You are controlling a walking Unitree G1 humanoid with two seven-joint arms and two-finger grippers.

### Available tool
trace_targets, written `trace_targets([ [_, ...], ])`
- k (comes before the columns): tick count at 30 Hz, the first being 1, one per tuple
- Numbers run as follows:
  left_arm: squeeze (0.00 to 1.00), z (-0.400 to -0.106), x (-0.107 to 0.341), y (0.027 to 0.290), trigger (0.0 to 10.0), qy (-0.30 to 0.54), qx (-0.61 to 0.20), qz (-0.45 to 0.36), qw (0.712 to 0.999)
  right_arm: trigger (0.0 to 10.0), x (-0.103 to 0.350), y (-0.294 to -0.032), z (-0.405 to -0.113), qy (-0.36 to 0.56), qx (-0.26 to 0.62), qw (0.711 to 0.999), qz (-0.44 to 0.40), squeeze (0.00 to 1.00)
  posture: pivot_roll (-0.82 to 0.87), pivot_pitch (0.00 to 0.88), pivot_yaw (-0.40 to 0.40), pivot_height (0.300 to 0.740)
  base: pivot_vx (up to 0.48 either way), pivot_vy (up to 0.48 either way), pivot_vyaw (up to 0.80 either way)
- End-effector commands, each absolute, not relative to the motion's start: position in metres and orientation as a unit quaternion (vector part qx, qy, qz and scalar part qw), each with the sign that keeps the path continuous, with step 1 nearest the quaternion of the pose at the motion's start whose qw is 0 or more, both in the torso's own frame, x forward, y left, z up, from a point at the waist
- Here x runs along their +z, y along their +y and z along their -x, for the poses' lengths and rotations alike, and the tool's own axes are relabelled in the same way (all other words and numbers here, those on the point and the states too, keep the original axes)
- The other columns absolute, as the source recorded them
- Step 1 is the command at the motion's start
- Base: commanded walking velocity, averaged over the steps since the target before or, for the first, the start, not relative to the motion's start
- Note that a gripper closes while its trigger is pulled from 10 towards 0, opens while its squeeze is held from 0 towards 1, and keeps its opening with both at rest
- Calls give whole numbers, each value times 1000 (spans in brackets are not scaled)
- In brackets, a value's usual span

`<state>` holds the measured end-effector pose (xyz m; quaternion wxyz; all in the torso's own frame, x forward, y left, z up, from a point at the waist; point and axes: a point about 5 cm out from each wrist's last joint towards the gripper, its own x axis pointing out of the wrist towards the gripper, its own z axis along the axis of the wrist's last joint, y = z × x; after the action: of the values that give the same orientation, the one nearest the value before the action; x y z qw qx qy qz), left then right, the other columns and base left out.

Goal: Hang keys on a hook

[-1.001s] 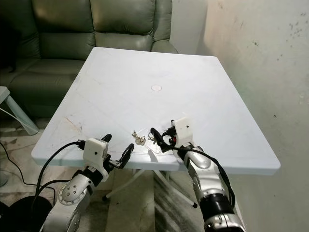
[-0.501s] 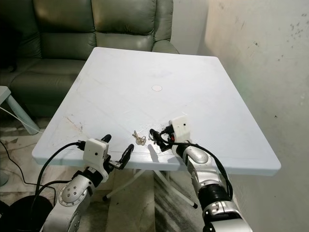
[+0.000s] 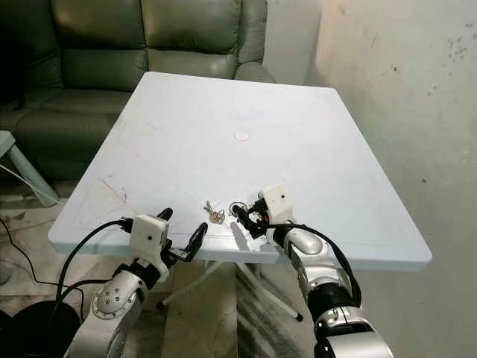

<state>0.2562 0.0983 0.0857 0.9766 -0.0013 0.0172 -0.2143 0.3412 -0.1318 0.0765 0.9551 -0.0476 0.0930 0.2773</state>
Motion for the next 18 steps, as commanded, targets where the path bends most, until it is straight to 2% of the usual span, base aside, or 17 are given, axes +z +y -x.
trace_targets([
  [1, 0, -257, 91, 98, 10000, 8, -213, -3, 977, 10000, 78, -131, -343, 93, 278, 954, 59, 0, 18, 0, -78, 740, 0, 0, 0],
  [13, 0, -255, 90, 97, 10000, 7, -211, -7, 978, 10000, 74, -125, -346, 115, 268, 955, 52, 0, 36, 0, -87, 740, 0, 0, 0],
  [14, 0, -255, 90, 97, 10000, 7, -210, -6, 978, 9098, 74, -124, -346, 117, 268, 955, 53, 0, 37, 0, -90, 740, 0, 0, 0],
  [16, 0, -255, 90, 97, 10000, 7, -210, -6, 978, 9098, 74, -124, -346, 118, 268, 955, 54, 0, 37, 0, -90, 740, 0, 0, 0],
  [17, 0, -255, 90, 96, 10000, 8, -210, -6, 978, 5686, 73, -124, -346, 120, 268, 954, 57, 0, 39, 0, -93, 740, 0, 0, 0],
  [18, 0, -255, 90, 96, 10000, 8, -209, -6, 978, 5686, 73, -124, -346, 121, 269, 954, 60, 0, 41, 0, -95, 740, 0, 0, 0],
])
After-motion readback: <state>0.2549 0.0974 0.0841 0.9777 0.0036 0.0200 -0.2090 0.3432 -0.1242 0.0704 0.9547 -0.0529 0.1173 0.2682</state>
